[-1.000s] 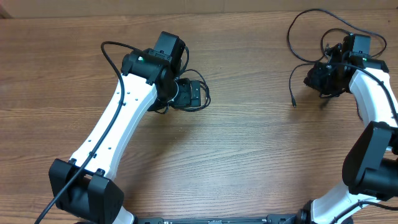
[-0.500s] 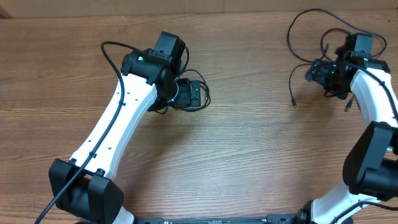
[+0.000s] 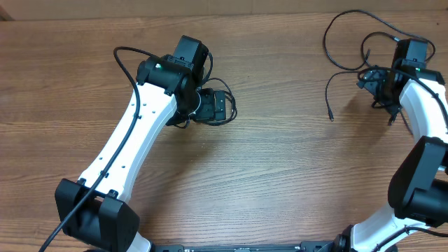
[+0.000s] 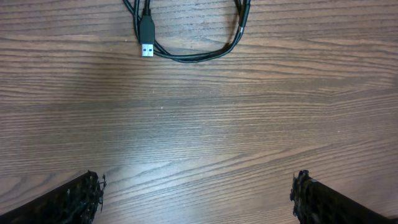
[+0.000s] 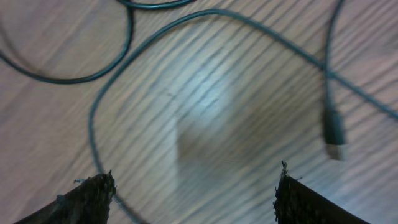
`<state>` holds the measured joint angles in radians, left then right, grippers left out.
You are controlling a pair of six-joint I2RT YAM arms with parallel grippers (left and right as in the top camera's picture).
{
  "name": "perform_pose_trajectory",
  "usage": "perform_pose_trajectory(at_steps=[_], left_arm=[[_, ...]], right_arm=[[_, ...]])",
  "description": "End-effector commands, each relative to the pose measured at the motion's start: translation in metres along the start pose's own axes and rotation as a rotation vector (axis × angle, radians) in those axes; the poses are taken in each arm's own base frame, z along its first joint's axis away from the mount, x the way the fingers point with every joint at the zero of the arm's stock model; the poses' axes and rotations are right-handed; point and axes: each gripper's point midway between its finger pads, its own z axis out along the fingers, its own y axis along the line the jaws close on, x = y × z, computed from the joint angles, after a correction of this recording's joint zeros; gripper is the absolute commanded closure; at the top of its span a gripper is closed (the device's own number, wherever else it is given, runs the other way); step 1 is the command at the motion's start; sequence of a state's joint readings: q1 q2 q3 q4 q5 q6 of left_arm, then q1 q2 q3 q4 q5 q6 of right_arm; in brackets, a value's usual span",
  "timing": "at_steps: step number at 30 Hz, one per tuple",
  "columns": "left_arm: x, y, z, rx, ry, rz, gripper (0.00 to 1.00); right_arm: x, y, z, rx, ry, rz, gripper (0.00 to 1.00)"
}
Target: Untangle cables
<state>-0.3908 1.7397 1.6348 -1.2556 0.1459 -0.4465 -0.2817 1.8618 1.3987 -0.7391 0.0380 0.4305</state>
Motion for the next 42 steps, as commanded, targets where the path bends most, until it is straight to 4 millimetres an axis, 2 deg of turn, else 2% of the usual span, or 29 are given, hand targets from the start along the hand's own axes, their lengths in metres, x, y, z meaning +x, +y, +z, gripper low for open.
perform_pose_trajectory(at_steps=[1,4,9,13,17,23,26,29,33,35,39,42], left_arm=[[-0.002,-0.003,0.002,0.01,-0.001,0.0,0.0],[-0.003,-0.004,0.002,0.016,-0.005,0.001,0.0],[-0.001,-0.003,0.002,0.011,0.005,-0.001,0.0],[-0.001,-0.003,0.002,0.012,0.004,-0.001,0.0],[0.0,-0.003,0.002,0.011,0.006,-0.001,0.01],[0.0,-0.003,0.002,0.01,0.007,-0.001,0.0],[0.0,-0.003,0.002,0.011,0.006,-0.001,0.0],[0.0,-0.003,0.002,0.01,0.008,-0.001,0.0],[0.001,-0.002,0.002,0.008,0.012,-0.001,0.0],[0.001,-0.002,0.002,0.008,0.011,-0.001,0.0],[0.001,-0.002,0.002,0.007,0.011,-0.001,0.0],[0.001,-0.002,0.002,0.007,0.011,-0.001,0.0]], right_arm=[[0.018,0.041,-0.001,-0.216,0.086,-0.032,0.2],[0.034,0.066,0.0,-0.289,0.091,-0.19,0.21],[0.06,0.078,0.013,-0.217,0.064,-0.32,0.21],[0.079,0.088,0.02,-0.217,0.064,-0.364,0.35],[0.093,0.087,0.031,-0.194,0.068,-0.389,0.36],[0.094,0.077,0.045,-0.139,0.05,-0.395,0.41],[0.097,0.076,0.055,-0.134,0.059,-0.398,0.5],[0.102,0.073,0.066,-0.125,0.076,-0.415,0.51],[0.104,0.07,0.069,-0.114,0.084,-0.457,0.51],[0.104,0.07,0.07,-0.111,0.083,-0.459,0.57],[0.105,0.068,0.069,-0.106,0.093,-0.458,0.84],[0.103,0.068,0.064,-0.106,0.09,-0.457,0.93]])
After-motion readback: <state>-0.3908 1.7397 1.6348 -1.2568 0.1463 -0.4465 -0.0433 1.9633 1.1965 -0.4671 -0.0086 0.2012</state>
